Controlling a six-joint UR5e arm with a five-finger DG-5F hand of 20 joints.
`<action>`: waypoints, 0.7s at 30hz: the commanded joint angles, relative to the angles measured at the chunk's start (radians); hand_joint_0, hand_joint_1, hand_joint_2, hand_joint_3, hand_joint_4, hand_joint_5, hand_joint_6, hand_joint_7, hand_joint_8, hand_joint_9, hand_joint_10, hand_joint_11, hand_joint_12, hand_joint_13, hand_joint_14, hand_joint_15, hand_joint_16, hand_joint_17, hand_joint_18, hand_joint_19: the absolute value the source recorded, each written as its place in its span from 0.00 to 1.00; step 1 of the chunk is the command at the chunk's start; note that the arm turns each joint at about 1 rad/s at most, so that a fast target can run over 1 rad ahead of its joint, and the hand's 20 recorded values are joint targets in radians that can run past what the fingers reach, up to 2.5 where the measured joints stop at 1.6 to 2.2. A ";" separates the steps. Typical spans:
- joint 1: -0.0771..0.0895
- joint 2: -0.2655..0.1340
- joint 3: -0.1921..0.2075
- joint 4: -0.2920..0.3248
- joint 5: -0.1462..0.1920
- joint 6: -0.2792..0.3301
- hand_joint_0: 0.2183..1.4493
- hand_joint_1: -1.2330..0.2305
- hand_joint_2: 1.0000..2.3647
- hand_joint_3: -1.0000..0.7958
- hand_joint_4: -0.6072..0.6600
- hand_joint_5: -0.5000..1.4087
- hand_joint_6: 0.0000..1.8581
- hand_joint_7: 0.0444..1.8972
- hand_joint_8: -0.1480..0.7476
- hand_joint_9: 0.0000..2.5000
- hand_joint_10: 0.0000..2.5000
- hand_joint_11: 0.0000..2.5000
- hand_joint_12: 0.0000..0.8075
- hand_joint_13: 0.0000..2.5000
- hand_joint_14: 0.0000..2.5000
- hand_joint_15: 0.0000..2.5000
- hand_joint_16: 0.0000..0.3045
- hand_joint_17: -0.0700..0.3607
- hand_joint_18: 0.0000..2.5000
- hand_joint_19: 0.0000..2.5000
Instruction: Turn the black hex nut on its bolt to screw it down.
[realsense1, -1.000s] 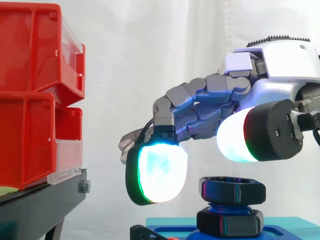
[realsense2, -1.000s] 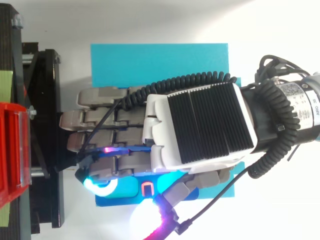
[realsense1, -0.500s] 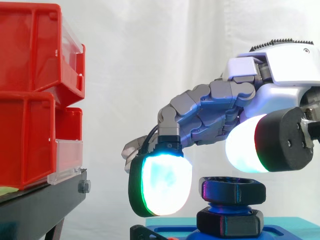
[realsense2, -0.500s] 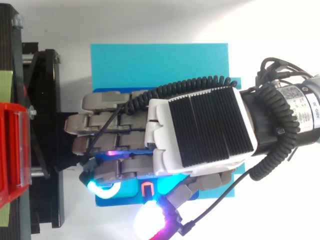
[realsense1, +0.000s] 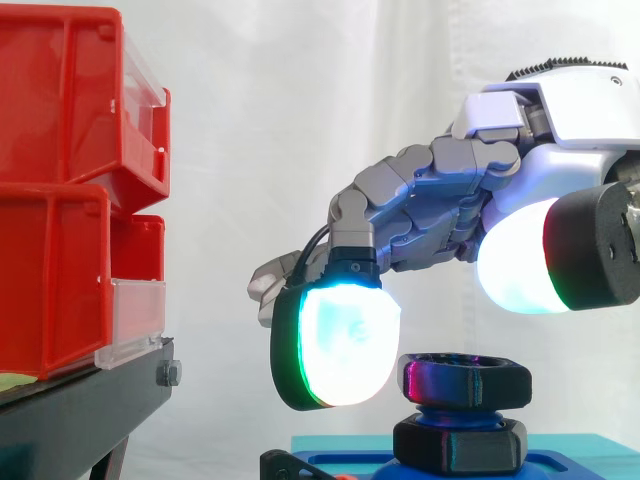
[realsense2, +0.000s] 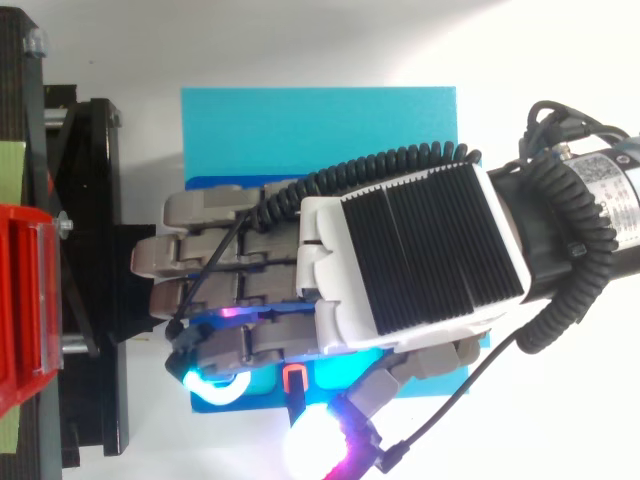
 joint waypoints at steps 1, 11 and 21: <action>-0.006 -0.002 0.002 -0.003 -0.002 -0.010 0.23 0.55 0.00 0.28 0.61 0.16 0.34 0.42 0.44 0.16 0.00 0.08 0.28 0.08 0.00 0.00 0.11 0.33 0.00 0.03; -0.024 0.000 0.002 -0.008 -0.029 -0.022 0.23 0.55 0.00 0.28 0.61 0.16 0.34 0.42 0.44 0.16 0.00 0.08 0.28 0.08 0.00 0.00 0.11 0.33 0.00 0.03; -0.046 0.000 0.002 -0.016 -0.066 -0.035 0.23 0.55 0.00 0.28 0.61 0.15 0.34 0.42 0.44 0.16 0.00 0.08 0.27 0.08 0.00 0.00 0.11 0.33 0.00 0.03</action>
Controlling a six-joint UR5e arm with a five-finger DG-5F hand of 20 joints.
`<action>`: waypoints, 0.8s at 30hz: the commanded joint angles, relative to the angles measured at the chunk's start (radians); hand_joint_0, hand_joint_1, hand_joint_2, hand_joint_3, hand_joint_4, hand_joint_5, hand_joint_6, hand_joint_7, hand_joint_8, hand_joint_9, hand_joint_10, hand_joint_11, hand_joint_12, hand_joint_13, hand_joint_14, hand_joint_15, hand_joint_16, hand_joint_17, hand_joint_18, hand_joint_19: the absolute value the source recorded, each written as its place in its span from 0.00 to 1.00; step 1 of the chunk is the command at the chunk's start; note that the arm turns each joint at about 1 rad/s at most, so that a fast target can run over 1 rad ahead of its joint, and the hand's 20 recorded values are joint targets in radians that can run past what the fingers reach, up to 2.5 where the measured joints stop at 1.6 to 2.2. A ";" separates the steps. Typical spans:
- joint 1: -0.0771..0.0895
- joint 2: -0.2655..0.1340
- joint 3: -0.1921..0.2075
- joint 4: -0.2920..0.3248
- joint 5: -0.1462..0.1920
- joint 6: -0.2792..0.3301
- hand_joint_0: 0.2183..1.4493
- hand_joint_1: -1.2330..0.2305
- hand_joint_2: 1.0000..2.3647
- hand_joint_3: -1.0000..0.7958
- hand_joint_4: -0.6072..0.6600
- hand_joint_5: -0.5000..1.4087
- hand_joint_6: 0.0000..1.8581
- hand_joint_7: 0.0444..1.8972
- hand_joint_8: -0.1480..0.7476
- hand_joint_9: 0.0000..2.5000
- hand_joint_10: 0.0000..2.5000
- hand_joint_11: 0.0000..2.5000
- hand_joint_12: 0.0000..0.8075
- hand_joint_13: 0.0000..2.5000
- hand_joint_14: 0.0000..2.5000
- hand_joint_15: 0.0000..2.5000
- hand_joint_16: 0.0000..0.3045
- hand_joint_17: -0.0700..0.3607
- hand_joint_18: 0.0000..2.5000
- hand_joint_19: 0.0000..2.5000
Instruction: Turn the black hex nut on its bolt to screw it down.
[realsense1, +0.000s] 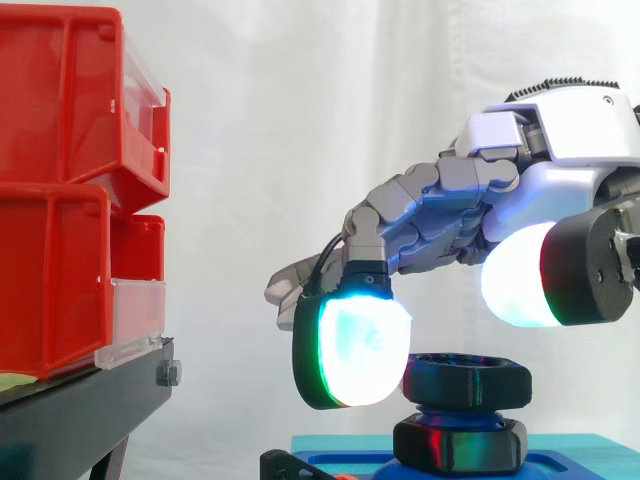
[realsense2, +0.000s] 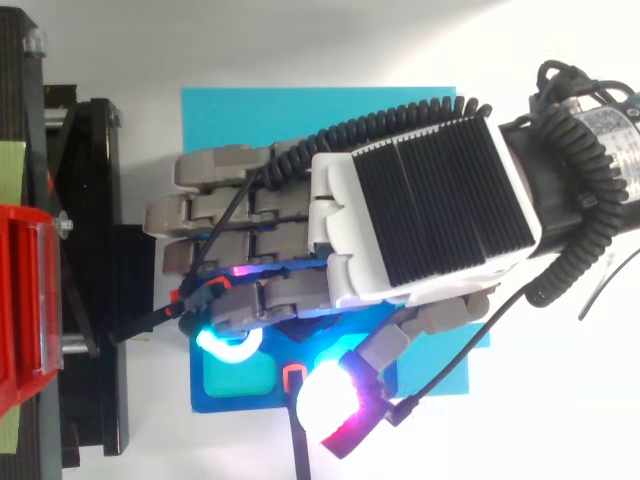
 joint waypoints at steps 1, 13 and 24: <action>-0.009 0.000 0.000 -0.002 -0.019 -0.001 0.23 0.55 0.00 0.28 0.61 0.15 0.34 0.42 0.44 0.16 0.00 0.08 0.27 0.08 0.00 0.00 0.11 0.33 0.00 0.03; -0.022 0.000 0.000 -0.002 -0.019 -0.002 0.23 0.55 0.00 0.28 0.62 0.16 0.34 0.43 0.45 0.16 0.00 0.08 0.27 0.08 0.00 0.00 0.11 0.33 0.00 0.03; -0.043 -0.001 0.000 -0.002 -0.059 -0.005 0.23 0.55 0.00 0.28 0.62 0.16 0.33 0.43 0.45 0.17 0.00 0.09 0.27 0.09 0.00 0.00 0.10 0.33 0.01 0.04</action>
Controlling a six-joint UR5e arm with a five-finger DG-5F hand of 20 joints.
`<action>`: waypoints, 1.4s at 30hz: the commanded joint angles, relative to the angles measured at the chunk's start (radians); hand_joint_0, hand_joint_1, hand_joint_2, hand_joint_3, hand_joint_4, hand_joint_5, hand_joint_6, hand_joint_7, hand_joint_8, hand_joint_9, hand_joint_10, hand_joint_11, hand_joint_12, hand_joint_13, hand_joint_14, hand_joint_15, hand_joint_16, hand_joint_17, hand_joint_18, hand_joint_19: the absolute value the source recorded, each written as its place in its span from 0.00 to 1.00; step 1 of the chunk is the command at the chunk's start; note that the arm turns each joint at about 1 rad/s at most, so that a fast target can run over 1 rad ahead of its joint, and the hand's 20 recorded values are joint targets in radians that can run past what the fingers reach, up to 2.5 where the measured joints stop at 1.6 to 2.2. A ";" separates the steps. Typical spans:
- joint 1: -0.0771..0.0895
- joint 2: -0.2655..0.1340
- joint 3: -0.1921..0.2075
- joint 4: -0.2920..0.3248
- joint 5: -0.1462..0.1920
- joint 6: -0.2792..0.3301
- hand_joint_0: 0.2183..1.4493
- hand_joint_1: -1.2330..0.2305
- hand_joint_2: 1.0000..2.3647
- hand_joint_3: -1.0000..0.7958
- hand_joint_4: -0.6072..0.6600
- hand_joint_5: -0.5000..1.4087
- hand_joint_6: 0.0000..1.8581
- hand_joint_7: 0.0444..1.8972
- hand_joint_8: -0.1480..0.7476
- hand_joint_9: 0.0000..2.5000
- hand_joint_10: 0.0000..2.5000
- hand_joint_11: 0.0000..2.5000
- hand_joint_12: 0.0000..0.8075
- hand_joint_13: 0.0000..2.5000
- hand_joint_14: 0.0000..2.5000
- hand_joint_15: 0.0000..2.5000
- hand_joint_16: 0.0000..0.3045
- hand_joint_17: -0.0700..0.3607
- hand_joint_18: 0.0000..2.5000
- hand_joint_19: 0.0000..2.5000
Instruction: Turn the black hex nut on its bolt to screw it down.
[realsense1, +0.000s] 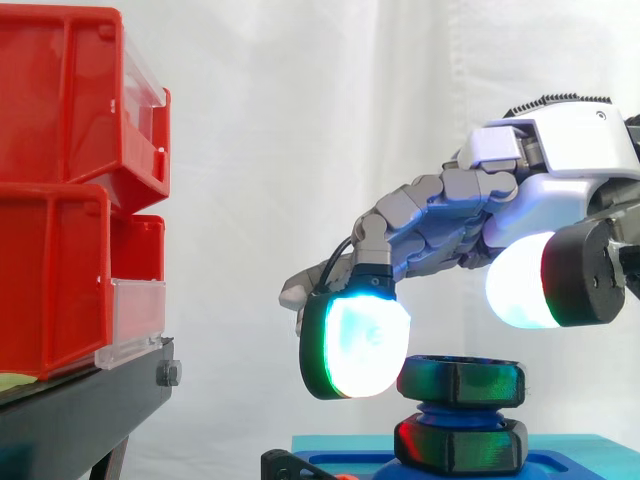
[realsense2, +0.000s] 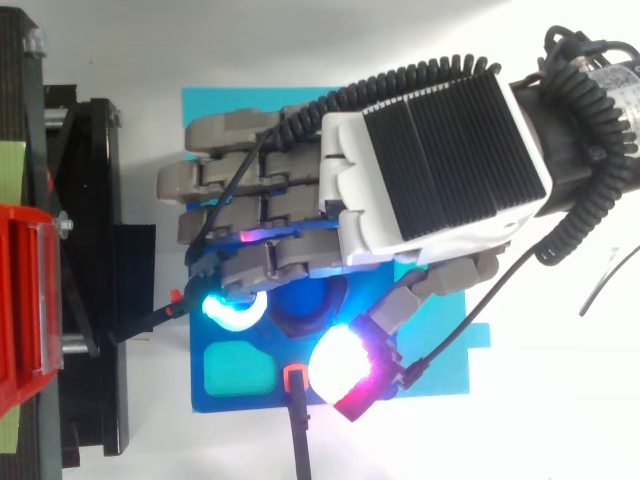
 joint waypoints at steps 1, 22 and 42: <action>-0.009 0.000 0.000 0.000 -0.021 -0.002 0.23 0.55 0.00 0.28 0.62 0.16 0.33 0.43 0.45 0.17 0.00 0.09 0.27 0.09 0.00 0.00 0.10 0.33 0.01 0.04; -0.058 0.000 0.000 0.017 -0.062 -0.022 0.24 0.54 0.00 0.28 0.63 0.16 0.33 0.45 0.45 0.17 0.00 0.09 0.25 0.09 0.00 0.00 0.10 0.32 0.02 0.04; 0.042 0.001 0.034 0.064 0.029 -0.026 0.23 0.55 0.00 0.28 0.65 0.15 0.34 0.42 0.45 0.18 0.00 0.10 0.25 0.10 0.00 0.00 0.09 0.30 0.00 0.04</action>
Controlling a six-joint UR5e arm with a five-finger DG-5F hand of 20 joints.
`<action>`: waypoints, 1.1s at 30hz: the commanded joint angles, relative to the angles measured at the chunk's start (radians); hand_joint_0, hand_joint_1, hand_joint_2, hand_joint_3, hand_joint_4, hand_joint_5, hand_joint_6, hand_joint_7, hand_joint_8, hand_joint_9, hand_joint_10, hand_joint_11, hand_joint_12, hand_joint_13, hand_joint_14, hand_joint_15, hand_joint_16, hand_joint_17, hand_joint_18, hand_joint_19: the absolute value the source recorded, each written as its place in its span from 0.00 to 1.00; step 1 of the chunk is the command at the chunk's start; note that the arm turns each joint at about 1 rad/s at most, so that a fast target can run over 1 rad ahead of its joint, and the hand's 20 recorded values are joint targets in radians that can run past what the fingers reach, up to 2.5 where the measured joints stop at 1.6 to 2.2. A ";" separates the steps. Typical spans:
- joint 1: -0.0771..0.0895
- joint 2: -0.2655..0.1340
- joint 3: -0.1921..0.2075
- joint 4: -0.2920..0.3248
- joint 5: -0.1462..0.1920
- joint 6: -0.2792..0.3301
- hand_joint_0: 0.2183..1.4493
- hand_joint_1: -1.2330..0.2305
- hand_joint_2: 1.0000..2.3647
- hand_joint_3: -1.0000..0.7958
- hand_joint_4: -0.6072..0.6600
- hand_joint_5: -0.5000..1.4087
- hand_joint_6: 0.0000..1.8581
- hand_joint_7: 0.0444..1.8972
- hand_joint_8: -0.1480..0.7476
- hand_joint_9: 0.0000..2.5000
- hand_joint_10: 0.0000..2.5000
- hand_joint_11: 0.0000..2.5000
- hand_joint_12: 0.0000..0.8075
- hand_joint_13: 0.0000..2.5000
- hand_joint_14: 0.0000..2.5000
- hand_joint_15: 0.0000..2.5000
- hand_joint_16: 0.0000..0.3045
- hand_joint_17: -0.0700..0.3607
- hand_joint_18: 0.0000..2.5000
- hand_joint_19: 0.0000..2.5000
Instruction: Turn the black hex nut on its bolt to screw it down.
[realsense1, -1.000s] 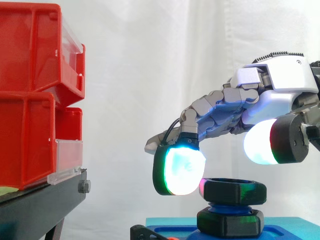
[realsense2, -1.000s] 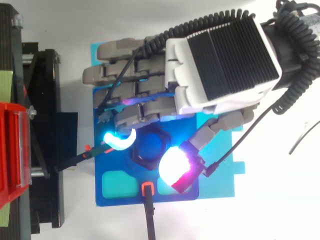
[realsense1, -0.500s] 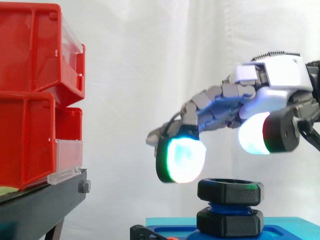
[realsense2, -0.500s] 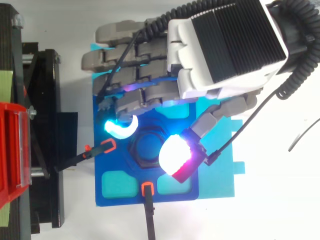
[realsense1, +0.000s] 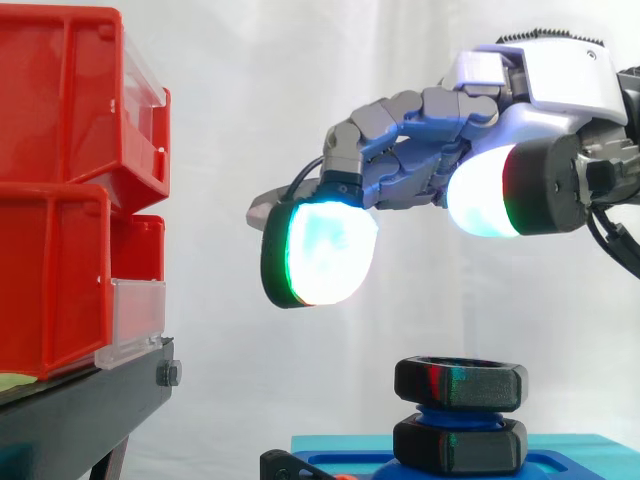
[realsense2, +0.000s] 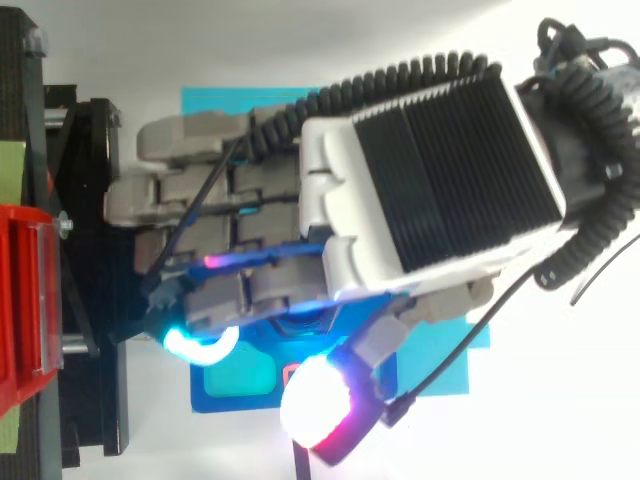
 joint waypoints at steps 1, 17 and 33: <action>0.027 -0.001 -0.001 -0.003 0.027 -0.001 0.23 0.55 0.00 0.28 0.64 0.15 0.34 0.41 0.45 0.18 0.00 0.10 0.25 0.10 0.00 0.00 0.09 0.30 0.00 0.04; 0.086 0.000 -0.001 -0.035 0.091 -0.004 0.24 0.55 0.00 0.28 0.68 0.15 0.37 0.38 0.45 0.18 0.00 0.11 0.23 0.12 0.00 0.00 0.07 0.27 0.01 0.03; 0.053 -0.001 -0.017 -0.070 0.076 -0.070 0.25 0.55 0.00 0.28 0.68 0.14 0.37 0.37 0.45 0.18 0.00 0.12 0.22 0.14 0.00 0.00 0.06 0.26 0.04 0.03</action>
